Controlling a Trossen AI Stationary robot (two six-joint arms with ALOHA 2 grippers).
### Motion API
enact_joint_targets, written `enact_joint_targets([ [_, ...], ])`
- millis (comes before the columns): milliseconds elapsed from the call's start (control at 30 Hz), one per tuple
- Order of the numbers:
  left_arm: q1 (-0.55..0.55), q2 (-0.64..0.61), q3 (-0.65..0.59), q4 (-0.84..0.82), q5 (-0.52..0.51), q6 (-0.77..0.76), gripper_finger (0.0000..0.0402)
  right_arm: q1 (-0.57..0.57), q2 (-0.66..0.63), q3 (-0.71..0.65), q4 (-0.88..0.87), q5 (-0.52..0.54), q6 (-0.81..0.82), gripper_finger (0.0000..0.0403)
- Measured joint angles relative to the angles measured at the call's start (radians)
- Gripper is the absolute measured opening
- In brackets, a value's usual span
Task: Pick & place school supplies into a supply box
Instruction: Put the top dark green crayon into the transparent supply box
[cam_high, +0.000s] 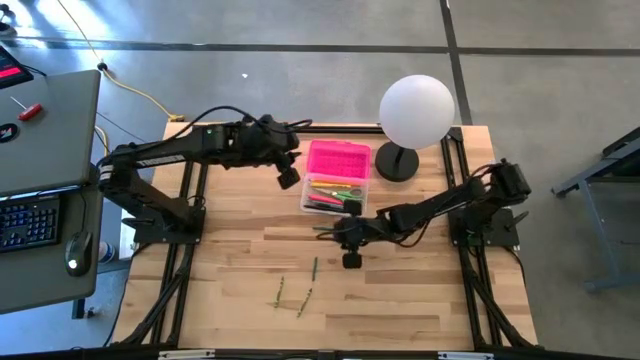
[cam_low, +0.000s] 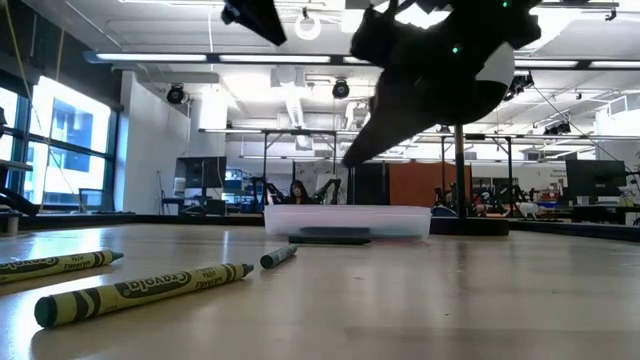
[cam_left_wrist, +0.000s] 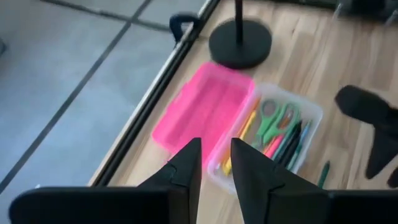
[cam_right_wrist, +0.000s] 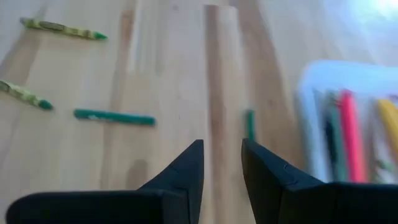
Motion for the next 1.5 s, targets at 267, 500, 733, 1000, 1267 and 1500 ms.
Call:
enact_joint_targets([
  [267, 0.0, 0.008, 0.0, -0.051, 0.0, -0.006, 0.0112, 0.002, 0.157, 0.0, 0.185, 0.075, 0.005, 0.0087],
  [500, 0.0, 0.01, -0.027, -0.055, 0.018, -0.014, 0.0113, -0.014, 0.162, 0.0, 0.129, 0.189, 0.055, 0.0087],
  [733, 0.0, 0.01, -0.027, -0.05, 0.023, -0.014, 0.0113, -0.065, 0.226, 0.0, 0.165, 0.121, 0.049, 0.0087],
  [1000, 0.0, 0.01, -0.027, -0.059, 0.025, -0.014, 0.0113, -0.107, 0.256, 0.001, 0.185, 0.046, 0.057, 0.0087],
  [1267, 0.0, 0.01, -0.027, -0.061, 0.026, -0.015, 0.0113, -0.054, 0.256, 0.001, 0.181, 0.027, 0.115, 0.0087],
  [1500, 0.0, 0.01, -0.027, -0.065, 0.025, -0.025, 0.0113, 0.027, 0.257, 0.001, 0.176, 0.1, 0.195, 0.0087],
])
